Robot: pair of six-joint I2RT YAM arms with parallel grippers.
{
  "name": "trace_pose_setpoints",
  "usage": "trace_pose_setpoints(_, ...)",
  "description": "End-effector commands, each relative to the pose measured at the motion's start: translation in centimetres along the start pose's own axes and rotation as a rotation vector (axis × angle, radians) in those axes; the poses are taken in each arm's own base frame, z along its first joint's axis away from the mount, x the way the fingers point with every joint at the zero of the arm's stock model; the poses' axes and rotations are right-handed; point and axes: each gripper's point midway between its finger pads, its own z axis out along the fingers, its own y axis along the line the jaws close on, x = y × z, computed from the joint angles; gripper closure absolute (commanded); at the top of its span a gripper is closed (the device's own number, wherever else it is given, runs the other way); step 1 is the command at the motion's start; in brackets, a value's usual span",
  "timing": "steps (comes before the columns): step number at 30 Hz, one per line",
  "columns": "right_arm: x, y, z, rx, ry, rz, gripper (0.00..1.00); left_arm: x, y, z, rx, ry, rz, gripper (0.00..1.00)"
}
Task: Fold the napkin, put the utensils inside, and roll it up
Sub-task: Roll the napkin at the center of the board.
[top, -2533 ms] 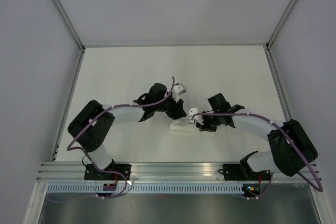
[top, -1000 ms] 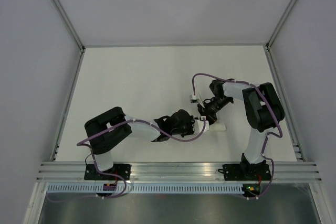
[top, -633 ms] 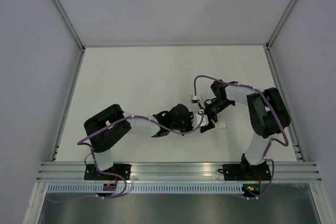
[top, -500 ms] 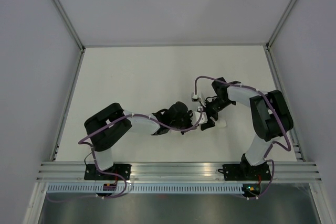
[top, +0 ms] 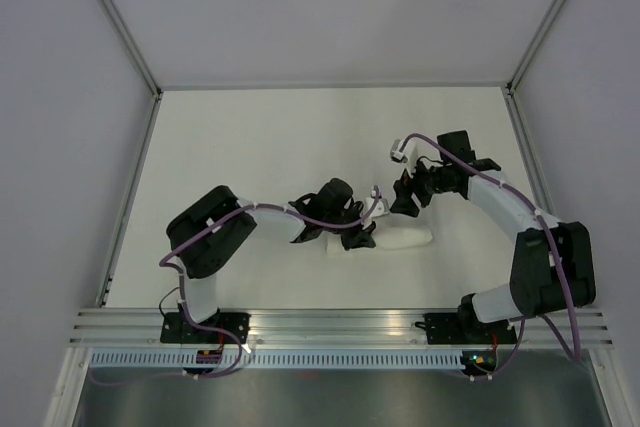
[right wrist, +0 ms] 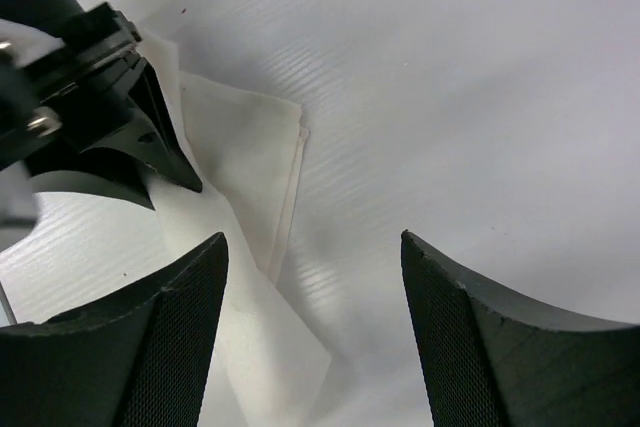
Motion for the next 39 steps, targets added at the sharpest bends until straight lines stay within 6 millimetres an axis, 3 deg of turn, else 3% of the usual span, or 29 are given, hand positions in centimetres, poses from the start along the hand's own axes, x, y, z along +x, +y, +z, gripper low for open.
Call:
trace_pose_setpoints(1,-1.8,-0.7,-1.9,0.072,-0.102,-0.01,0.25,7.0,-2.9,-0.1,0.148,0.218,-0.234,0.98)
trace_pose_setpoints(4,-1.0,0.2,-2.9,0.061,-0.102,-0.071,0.25,7.5,-2.8,-0.1,0.192,0.248,-0.296,0.98)
trace_pose_setpoints(8,1.7,2.5,-3.2,0.061,-0.086,-0.195,0.24,7.7,-3.0,-0.2,0.261,0.294,-0.394,0.98)
trace_pose_setpoints(13,4.7,3.5,-2.0,0.128,-0.053,-0.301,0.22,8.6,-2.8,-0.1,0.313,0.345,-0.48,0.98)
trace_pose_setpoints(15,4.7,3.3,-1.9,0.169,-0.049,-0.341,0.21,8.7,-2.8,0.0,0.331,0.357,-0.511,0.98)
trace_pose_setpoints(16,5.3,4.2,-1.0,0.15,-0.036,-0.35,0.21,8.8,-2.8,0.0,0.335,0.363,-0.521,0.98)
trace_pose_setpoints(20,5.3,4.6,0.5,0.186,-0.022,-0.441,0.21,8.9,-2.3,0.1,0.344,0.384,-0.562,0.98)
trace_pose_setpoints(29,6.1,5.6,3.0,0.153,0.031,-0.49,0.21,8.7,-2.0,0.2,0.346,0.402,-0.601,0.96)
trace_pose_setpoints(34,6.8,6.0,3.6,0.135,0.048,-0.485,0.26,7.9,-1.5,0.2,0.327,0.394,-0.586,0.87)
trace_pose_setpoints(39,7.5,6.2,3.9,0.115,0.072,-0.462,0.5,6.5,-0.3,0.2,0.276,0.369,-0.554,0.64)
